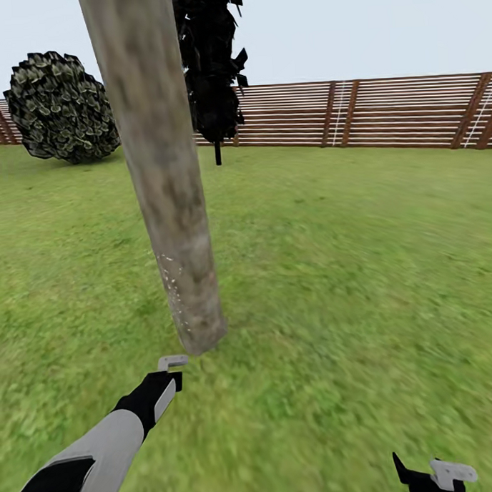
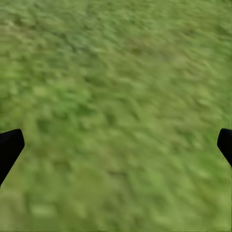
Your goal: In the garden, pick up the pesticide atomizer on the floor and spray pesticide onto both trees until each tree trunk is fully covered.
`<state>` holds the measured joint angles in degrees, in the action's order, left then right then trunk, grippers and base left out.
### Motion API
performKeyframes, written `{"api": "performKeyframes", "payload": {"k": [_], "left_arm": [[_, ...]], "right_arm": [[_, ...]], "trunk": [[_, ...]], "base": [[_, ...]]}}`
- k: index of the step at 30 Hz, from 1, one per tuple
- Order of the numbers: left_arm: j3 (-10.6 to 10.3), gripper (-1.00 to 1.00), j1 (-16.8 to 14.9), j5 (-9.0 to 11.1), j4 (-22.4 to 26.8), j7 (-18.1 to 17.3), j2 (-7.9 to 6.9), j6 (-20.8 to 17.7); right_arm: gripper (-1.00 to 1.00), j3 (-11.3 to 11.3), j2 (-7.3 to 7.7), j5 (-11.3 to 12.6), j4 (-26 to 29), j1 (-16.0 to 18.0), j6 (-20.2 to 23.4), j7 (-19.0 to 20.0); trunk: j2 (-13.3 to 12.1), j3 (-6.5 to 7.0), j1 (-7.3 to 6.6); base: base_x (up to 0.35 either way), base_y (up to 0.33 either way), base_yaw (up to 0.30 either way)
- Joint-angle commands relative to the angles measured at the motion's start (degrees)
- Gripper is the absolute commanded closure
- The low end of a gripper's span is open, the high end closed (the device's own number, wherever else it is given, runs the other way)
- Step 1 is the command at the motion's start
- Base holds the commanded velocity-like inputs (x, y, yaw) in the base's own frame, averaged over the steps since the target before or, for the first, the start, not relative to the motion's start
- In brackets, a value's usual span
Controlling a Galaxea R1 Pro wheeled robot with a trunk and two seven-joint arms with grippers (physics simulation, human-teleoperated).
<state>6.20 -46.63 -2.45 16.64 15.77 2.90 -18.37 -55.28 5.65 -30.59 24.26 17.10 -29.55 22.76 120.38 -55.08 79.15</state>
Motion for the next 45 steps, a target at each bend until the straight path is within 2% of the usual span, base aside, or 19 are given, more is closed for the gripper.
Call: {"api": "performKeyframes", "payload": {"k": [1, 12, 31, 45], "left_arm": [[-0.03, 1.0, -0.01, -0.02, -0.01, 0.01, 0.0, 0.0], [-0.04, 1.0, 0.0, -0.1, -0.03, -0.21, 0.34, 0.0], [-0.04, 1.0, 0.01, -0.16, -0.11, -0.12, 0.43, 0.0], [-0.04, 1.0, 0.03, -0.1, -0.11, -0.12, 0.47, 0.0]], "right_arm": [[-1.0, 0.0, 0.03, 0.0, 0.0, -0.01, -0.01, 0.0], [-1.0, 0.0, 0.06, 0.0, 0.0, 0.0, -0.01, 0.0], [-1.0, 0.0, 0.0, -0.17, -0.08, 0.0, 0.01, 0.0], [-1.0, 0.0, -0.11, -0.17, -0.09, 0.02, 0.02, 0.0]], "trunk": [[0.0, 0.0, 0.0], [0.0, 0.0, 0.0], [0.0, 0.0, 0.0], [0.0, 0.0, 0.0]], "base": [[0.173, -0.242, 0.125], [0.077, -0.257, 0.013], [0.063, -0.268, 0.26], [0.147, -0.267, 0.059]]}}
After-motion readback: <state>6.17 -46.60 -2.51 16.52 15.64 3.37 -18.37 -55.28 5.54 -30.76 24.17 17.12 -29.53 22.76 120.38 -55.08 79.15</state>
